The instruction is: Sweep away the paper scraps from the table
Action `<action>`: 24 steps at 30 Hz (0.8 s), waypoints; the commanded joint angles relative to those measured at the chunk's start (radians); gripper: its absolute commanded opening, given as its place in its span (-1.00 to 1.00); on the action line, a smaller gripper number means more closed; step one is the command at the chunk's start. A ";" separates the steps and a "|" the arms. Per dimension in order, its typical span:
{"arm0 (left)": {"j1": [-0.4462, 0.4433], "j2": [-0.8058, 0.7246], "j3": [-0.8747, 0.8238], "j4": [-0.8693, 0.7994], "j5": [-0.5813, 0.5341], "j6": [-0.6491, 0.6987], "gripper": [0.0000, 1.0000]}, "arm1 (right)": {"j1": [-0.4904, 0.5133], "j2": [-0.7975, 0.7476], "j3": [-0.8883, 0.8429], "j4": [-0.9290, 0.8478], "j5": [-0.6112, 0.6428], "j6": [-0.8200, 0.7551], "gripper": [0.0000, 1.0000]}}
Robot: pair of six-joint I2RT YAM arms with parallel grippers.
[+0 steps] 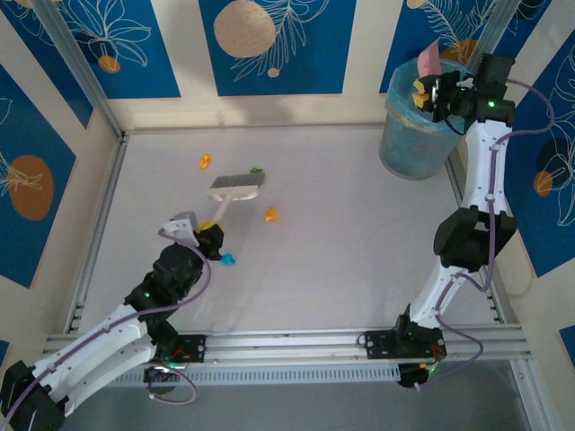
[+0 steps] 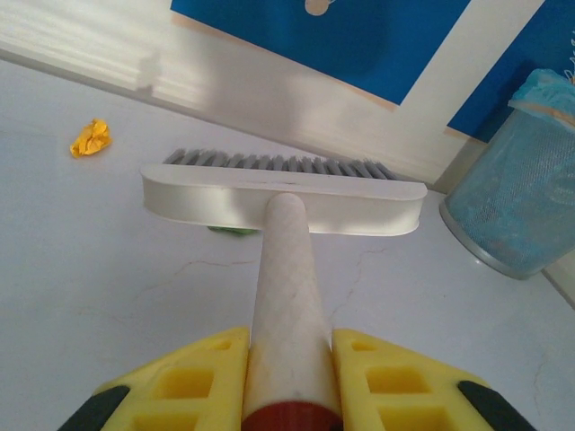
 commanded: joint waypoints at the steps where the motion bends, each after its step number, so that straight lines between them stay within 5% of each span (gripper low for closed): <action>1: -0.006 0.000 0.000 0.072 -0.002 0.026 -1.00 | -0.015 -0.006 -0.003 0.209 -0.140 0.242 -1.00; 6: -0.007 0.001 0.005 0.070 0.006 0.026 -1.00 | -0.017 -0.019 -0.113 0.433 -0.193 0.435 -1.00; 17: -0.008 -0.004 0.005 0.066 -0.004 0.034 -1.00 | -0.022 -0.054 -0.228 0.522 -0.188 0.476 -1.00; 20: -0.007 -0.004 0.005 0.066 -0.004 0.034 -1.00 | -0.016 -0.063 -0.193 0.463 -0.192 0.397 -1.00; 24: -0.007 -0.008 0.006 0.060 -0.010 0.033 -1.00 | 0.017 -0.083 -0.031 0.129 -0.130 0.089 -1.00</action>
